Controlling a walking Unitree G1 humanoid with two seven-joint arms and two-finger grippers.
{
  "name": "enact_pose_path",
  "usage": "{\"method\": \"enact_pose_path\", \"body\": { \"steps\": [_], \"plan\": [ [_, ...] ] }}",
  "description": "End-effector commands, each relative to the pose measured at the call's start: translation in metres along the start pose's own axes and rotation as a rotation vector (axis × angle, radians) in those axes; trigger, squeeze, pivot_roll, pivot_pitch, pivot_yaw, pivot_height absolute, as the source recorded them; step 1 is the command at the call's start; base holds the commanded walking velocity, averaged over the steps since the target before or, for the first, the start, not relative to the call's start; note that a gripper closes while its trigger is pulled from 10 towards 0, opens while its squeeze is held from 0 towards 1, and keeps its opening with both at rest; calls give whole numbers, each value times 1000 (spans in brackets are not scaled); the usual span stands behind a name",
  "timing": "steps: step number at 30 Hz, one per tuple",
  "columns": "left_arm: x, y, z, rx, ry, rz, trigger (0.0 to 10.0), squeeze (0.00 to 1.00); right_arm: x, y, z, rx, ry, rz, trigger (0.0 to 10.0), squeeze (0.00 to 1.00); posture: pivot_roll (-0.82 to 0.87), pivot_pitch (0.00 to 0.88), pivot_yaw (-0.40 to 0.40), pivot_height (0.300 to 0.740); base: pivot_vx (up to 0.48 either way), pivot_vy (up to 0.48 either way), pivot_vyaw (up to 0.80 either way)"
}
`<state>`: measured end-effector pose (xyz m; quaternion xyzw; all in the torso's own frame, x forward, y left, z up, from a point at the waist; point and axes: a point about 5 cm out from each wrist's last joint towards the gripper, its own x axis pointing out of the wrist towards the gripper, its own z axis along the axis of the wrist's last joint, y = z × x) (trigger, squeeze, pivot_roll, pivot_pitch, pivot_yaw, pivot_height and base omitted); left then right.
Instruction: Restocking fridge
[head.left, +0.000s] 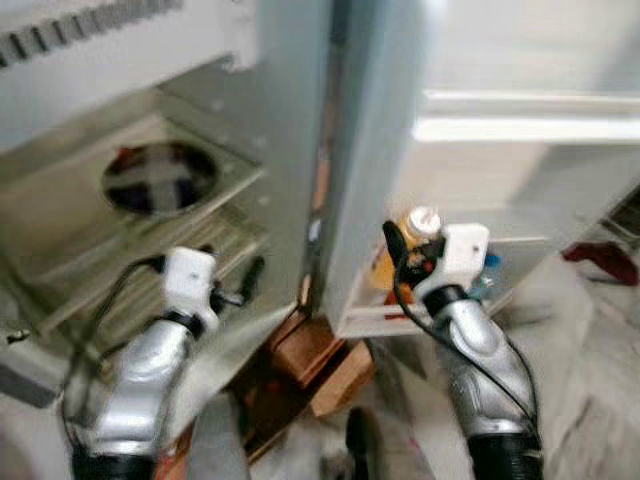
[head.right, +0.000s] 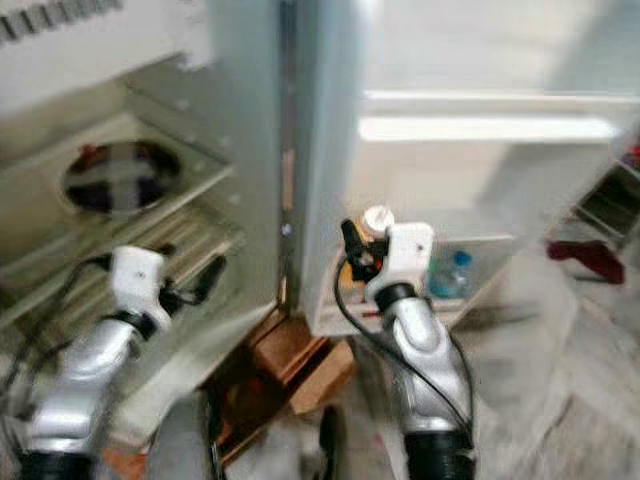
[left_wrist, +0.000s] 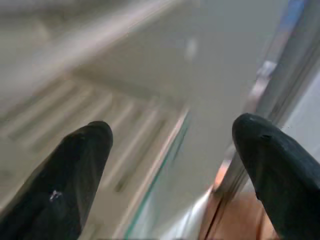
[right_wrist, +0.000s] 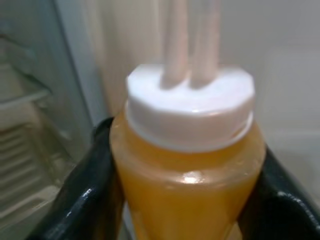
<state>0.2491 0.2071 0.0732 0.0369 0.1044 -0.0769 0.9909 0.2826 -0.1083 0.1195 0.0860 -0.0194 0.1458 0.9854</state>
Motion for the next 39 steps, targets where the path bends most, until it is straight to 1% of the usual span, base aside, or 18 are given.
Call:
{"method": "enact_pose_path", "body": {
  "steps": [1, 13, 19, 21, 33, 38, 39],
  "plan": [
    [10, -25, 17, -12, -76, -85, 10000, 0, -1, -9, 4, -17, -12, -24, 10000, 0, 15, 70, -81, 610, 0, 0, 0],
    [7, -26, 18, -11, -83, -88, 10000, 0, 1, -8, 4, -16, -11, -21, 10000, 0, 20, 74, -85, 610, 0, 0, 0],
    [6, -26, 18, -12, -78, -87, 10000, 0, 0, -8, 3, -16, -10, -24, 10000, 0, 18, 76, -84, 610, 0, -480, 0],
    [6, -26, 18, -33, -81, -78, 10000, 0, 0, -8, 3, -17, -9, -25, 10000, 0, 18, 76, -84, 610, 0, 0, 0],
    [6, -24, 18, -26, -73, -65, 10000, 0, -1, -7, 3, 0, -10, -25, 10000, 0, 19, 87, -83, 610, 0, 0, 0],
    [6, -18, 17, -11, -67, -42, 10000, 0, -3, -3, -8, 19, 38, 11, 10000, 0, 22, 97, -81, 610, 0, 0, 0],
    [4, -14, 17, -2, -63, -17, 10000, 0, -2, -3, -16, 38, 75, 17, 10000, 0, 29, 107, -81, 610, 0, 0, 0]
  ]
}}
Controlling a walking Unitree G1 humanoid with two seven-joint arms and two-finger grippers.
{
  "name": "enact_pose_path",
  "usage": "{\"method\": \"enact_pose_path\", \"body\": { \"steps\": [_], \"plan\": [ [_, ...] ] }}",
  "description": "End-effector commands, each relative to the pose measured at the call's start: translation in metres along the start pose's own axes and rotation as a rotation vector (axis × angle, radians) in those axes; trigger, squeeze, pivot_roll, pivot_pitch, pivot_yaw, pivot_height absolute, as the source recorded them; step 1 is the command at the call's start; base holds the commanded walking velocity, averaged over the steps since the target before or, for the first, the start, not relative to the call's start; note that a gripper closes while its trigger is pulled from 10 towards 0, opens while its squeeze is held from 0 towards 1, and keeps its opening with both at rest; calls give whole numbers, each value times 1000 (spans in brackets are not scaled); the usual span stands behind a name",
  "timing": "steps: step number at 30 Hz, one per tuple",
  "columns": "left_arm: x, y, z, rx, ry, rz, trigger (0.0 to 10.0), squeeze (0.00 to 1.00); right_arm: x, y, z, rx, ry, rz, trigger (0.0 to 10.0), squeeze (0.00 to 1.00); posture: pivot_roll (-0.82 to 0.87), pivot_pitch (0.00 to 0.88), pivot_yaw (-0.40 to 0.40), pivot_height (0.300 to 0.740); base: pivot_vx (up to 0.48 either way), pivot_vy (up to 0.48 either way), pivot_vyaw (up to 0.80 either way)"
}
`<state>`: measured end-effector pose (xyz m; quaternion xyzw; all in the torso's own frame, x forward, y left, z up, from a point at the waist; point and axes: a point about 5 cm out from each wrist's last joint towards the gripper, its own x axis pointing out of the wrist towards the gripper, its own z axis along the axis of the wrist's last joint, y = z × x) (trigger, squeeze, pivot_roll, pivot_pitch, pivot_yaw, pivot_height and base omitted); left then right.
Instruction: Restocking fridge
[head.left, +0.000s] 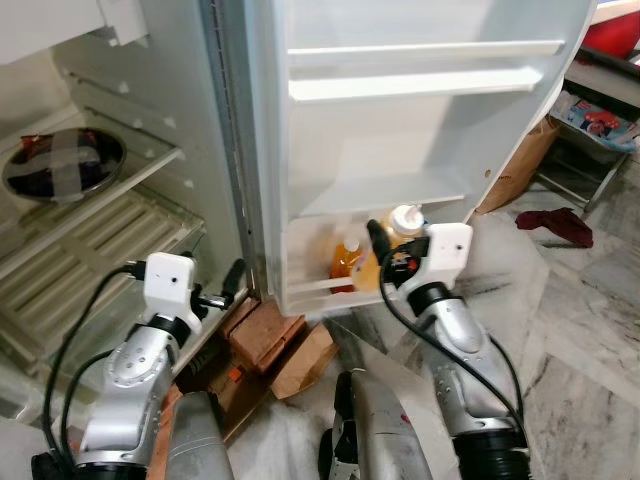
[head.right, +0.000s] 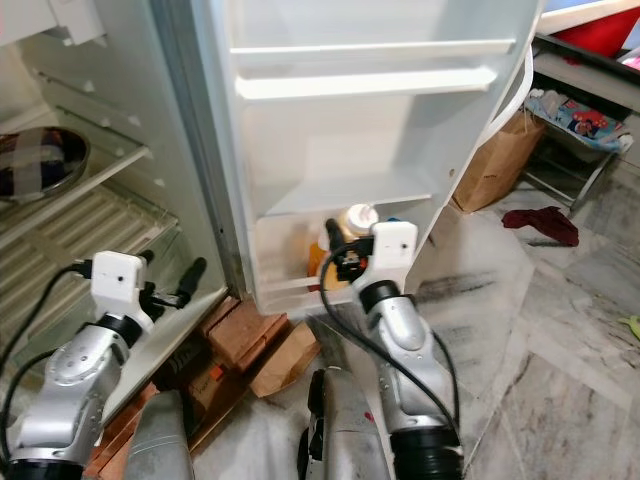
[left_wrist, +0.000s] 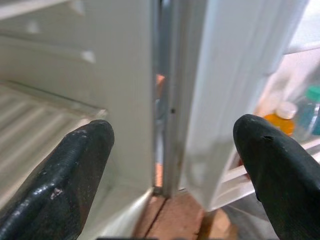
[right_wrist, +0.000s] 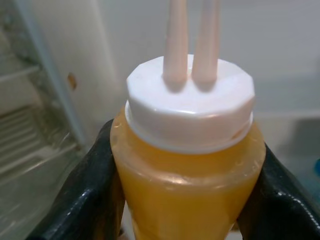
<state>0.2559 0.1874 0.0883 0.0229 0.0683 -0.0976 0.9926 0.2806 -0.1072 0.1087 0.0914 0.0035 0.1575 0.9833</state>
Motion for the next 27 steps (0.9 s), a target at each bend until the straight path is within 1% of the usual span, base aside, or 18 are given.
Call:
{"method": "enact_pose_path", "body": {
  "steps": [1, 3, 5, 7, 8, 10, 14, 16, 19, 21, 22, 25, 27],
  "plan": [
    [-3, 5, -1, 20, 14, 38, 10000, 0, 1, -3, -8, 30, 41, 2, 10000, 0, 31, 111, -82, 610, 0, 0, 0],
    [-4, 10, -2, 29, 23, 77, 10000, 0, 4, -2, -14, 45, 75, 22, 10000, 0, 41, 122, -84, 610, 0, 0, 0],
    [-6, 15, -4, 45, 38, 116, 10000, 0, 10, -2, -15, 56, 86, 39, 10000, 0, 46, 132, -84, 610, 0, 0, 0],
    [-14, 20, -7, 61, 55, 158, 10000, 0, 19, 0, -14, 40, 99, 87, 10000, 0, 52, 158, -82, 610, 0, 0, 0],
    [-14, 20, -7, 61, 55, 158, 10000, 0, 19, 0, -14, 40, 99, 87, 10000, 0, 52, 158, -82, 610, 0, 0, 0],
    [-19, 21, -9, 69, 71, 160, 10000, 0, 24, 0, -16, 41, 117, 107, 10000, 0, 56, 172, -79, 596, 0, 0, 0],
    [-27, 20, -10, 71, 82, 164, 10000, 0, 27, 1, -17, 20, 120, 138, 10000, 0, 68, 203, -76, 571, 0, 0, 0],
    [-32, 22, -9, 69, 94, 173, 10000, 0, 35, 7, -20, -1, 142, 190, 10000, 0, 78, 229, -76, 551, 0, 0, 0],
    [-34, 23, -7, 72, 93, 177, 10000, 0, 40, 9, -21, -20, 146, 225, 10000, 0, 83, 239, -76, 532, 0, 0, 0],
    [-37, 23, -5, 73, 92, 179, 10000, 0, 40, 11, -21, -25, 144, 239, 10000, 0, 90, 252, -76, 524, 0, 0, 0],
    [-38, 26, -3, 79, 92, 187, 10000, 0, 44, 9, -21, -27, 147, 234, 10000, 0, 94, 260, -75, 524, 0, 0, 0],
    [-41, 28, 0, 86, 86, 199, 10000, 0, 49, 8, -16, -60, 117, 243, 10000, 0, 99, 270, -72, 524, 0, 0, 0],
    [-42, 29, 1, 90, 84, 200, 10000, 0, 51, 8, -14, -63, 111, 238, 10000, 0, 98, 274, -69, 524, 0, 0, 0]
  ]
}}
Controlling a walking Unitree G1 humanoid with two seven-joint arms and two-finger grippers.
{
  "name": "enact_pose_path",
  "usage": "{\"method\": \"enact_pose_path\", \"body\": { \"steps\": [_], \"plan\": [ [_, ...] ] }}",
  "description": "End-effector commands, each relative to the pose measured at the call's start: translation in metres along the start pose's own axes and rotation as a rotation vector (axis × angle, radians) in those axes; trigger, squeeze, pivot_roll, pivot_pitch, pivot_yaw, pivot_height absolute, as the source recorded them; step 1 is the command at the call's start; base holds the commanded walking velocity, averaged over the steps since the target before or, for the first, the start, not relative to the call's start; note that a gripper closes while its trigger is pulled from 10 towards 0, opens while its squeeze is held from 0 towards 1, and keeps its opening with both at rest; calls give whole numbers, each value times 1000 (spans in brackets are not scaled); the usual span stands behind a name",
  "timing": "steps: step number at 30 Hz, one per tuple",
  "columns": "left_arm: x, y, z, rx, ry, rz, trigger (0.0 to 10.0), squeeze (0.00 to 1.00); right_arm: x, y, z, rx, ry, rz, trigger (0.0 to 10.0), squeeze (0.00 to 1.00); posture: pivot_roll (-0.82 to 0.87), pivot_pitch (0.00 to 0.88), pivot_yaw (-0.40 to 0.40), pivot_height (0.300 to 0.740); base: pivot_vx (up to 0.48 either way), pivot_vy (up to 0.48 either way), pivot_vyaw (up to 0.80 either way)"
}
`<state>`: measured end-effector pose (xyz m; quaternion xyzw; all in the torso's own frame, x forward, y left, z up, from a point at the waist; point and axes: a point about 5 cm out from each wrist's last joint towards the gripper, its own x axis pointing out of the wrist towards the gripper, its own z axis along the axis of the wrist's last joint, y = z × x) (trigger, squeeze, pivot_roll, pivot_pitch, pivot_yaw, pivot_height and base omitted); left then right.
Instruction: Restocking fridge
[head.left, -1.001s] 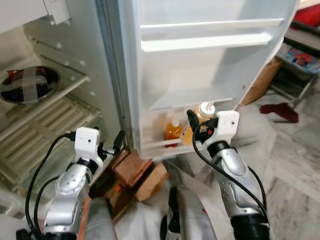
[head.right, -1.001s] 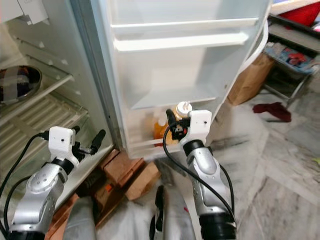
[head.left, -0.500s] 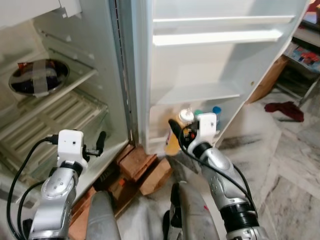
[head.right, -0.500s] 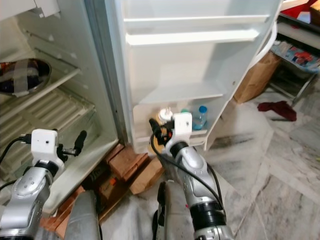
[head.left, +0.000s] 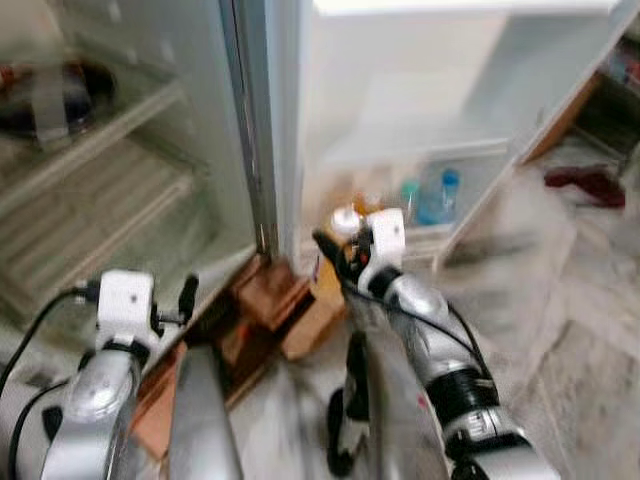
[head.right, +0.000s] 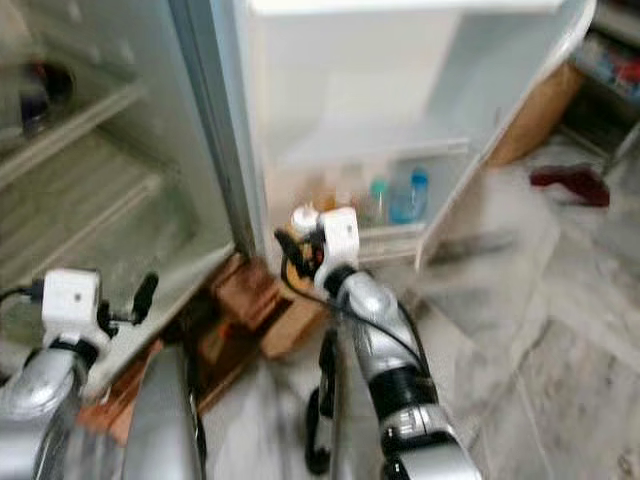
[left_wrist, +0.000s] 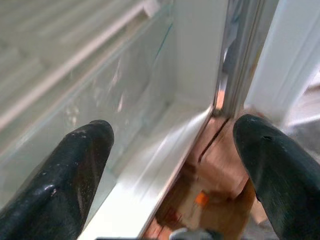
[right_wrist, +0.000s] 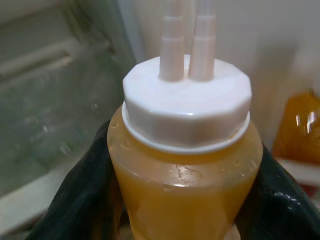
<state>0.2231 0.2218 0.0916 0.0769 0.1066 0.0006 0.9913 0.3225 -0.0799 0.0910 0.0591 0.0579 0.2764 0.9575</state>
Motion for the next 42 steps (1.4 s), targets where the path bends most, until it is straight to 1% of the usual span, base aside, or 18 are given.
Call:
{"method": "enact_pose_path", "body": {
  "steps": [1, 5, 6, 8, 9, 13, 14, 15, 18, 26, 31, 37, 40, 42],
  "plan": [
    [-3, 3, 4, 3, -7, 0, 10000, 0, 2, -2, 7, -24, -26, 4, 10000, 0, 98, 274, -69, 524, 0, 0, 0],
    [-1, 1, 10, 3, -33, -4, 10000, 0, 10, -8, 21, -114, -88, -17, 10000, 0, 97, 277, -64, 524, 0, 0, 0],
    [-1, 1, 10, 3, -33, -4, 10000, 0, 10, -8, 21, -114, -88, -17, 10000, 0, 97, 277, -64, 524, 0, 0, 0],
    [1, 0, 18, 0, -79, -25, 10000, 0, 15, -8, 34, -244, -145, -18, 10000, 0, 97, 279, -61, 524, 139, 0, 0],
    [1, 0, 18, 0, -79, -25, 10000, 0, 15, -8, 34, -244, -145, -18, 10000, 0, 97, 279, -61, 524, 277, 0, 0],
    [1, -2, 19, -5, -75, -34, 10000, 0, 20, 1, 48, -323, -199, 43, 10000, 0, 98, 275, -62, 524, 366, 0, 0],
    [0, -4, 19, -9, -72, -39, 10000, 0, 22, 4, 57, -340, -246, 60, 10000, 0, 96, 274, -63, 524, 368, 0, 0],
    [0, -5, 19, -11, -73, -41, 10000, 0, 22, 5, 62, -343, -273, 55, 10000, 0, 96, 274, -63, 524, 368, 0, 0],
    [-2, -7, 18, -19, -74, -52, 10000, 0, 24, 9, 66, -331, -292, 62, 10000, 0, 98, 273, -65, 524, 406, 0, 646],
    [0, -8, 18, -36, -69, -54, 10000, 0, 25, 11, 66, -352, -312, 60, 10000, 0, 96, 268, -64, 524, 448, 0, 784],
    [1, -9, 19, -49, -77, -52, 10000, 0, 23, 5, 67, -347, -311, 48, 10000, 0, 90, 266, -66, 524, 0, 0, 0],
    [-1, -10, 17, -55, -72, -57, 10000, 0, 20, 4, 62, -349, -304, 32, 10000, 0, 92, 268, -68, 524, 0, 0, 0],
    [-2, -10, 17, -54, -71, -53, 10000, 0, 19, 9, 52, -346, -282, 49, 10000, 0, 95, 269, -68, 524, 0, 0, 0],
    [-2, -9, 17, -52, -71, -50, 10000, 0, 17, 10, 42, -358, -242, 63, 10000, 0, 99, 273, -67, 524, 0, 0, 0]
  ]
}}
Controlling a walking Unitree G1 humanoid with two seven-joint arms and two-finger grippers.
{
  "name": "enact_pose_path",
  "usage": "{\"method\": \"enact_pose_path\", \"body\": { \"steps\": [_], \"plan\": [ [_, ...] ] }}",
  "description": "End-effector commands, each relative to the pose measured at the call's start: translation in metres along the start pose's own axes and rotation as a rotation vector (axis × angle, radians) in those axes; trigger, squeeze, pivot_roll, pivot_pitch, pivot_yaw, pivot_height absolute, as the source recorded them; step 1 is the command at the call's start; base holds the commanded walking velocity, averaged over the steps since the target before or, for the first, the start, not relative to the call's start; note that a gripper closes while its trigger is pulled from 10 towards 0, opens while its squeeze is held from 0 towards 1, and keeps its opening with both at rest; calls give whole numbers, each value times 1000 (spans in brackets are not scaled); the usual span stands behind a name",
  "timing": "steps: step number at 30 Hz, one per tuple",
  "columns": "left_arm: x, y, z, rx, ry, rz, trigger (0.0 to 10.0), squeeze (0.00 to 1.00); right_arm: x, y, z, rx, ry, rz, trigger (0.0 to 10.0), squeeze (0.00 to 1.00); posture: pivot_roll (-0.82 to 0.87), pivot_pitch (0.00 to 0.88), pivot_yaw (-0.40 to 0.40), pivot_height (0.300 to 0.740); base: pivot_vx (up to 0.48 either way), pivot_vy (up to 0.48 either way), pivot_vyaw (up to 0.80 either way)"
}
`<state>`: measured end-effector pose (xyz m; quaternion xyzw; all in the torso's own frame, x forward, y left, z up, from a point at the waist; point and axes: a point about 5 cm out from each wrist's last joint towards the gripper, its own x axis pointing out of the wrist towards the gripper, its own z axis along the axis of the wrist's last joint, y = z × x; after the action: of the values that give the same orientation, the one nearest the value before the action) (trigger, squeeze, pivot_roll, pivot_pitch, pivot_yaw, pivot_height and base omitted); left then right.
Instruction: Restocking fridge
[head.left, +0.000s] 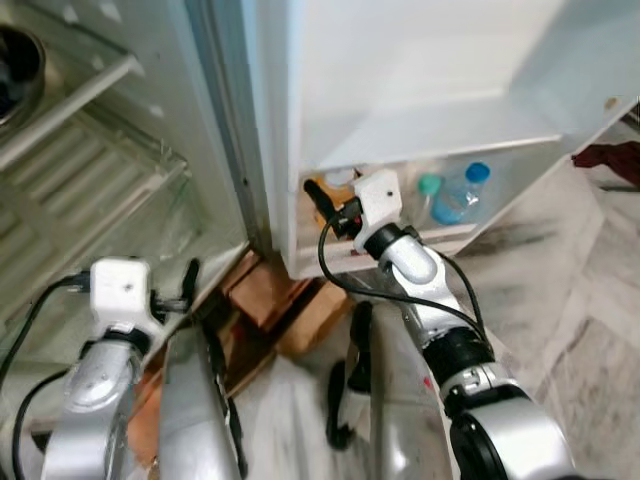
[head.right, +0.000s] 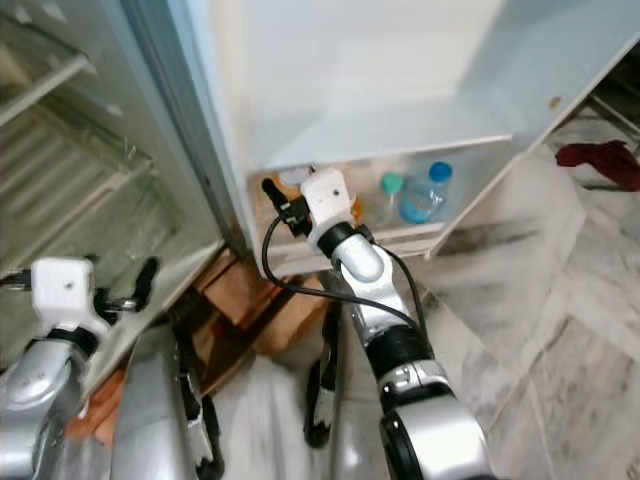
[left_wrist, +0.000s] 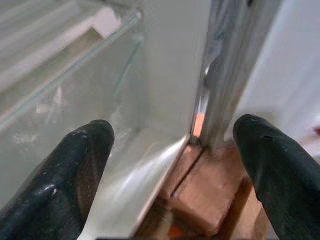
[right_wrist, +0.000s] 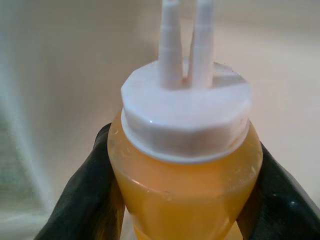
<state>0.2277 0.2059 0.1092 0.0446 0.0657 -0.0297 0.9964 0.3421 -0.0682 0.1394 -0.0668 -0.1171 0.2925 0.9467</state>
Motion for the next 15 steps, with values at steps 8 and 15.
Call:
{"method": "enact_pose_path", "body": {
  "steps": [8, 15],
  "plan": [
    [-6, 5, -2, 10, 13, 19, 10000, 0, -15, 8, -31, -10, 124, 60, 10000, 0, 111, 288, -64, 524, 0, 0, 0],
    [-10, 8, 0, 19, 15, 24, 10000, 0, -10, 5, -30, -90, 98, 27, 10000, 0, 136, 311, -52, 524, 0, 0, 0]
  ]
}}
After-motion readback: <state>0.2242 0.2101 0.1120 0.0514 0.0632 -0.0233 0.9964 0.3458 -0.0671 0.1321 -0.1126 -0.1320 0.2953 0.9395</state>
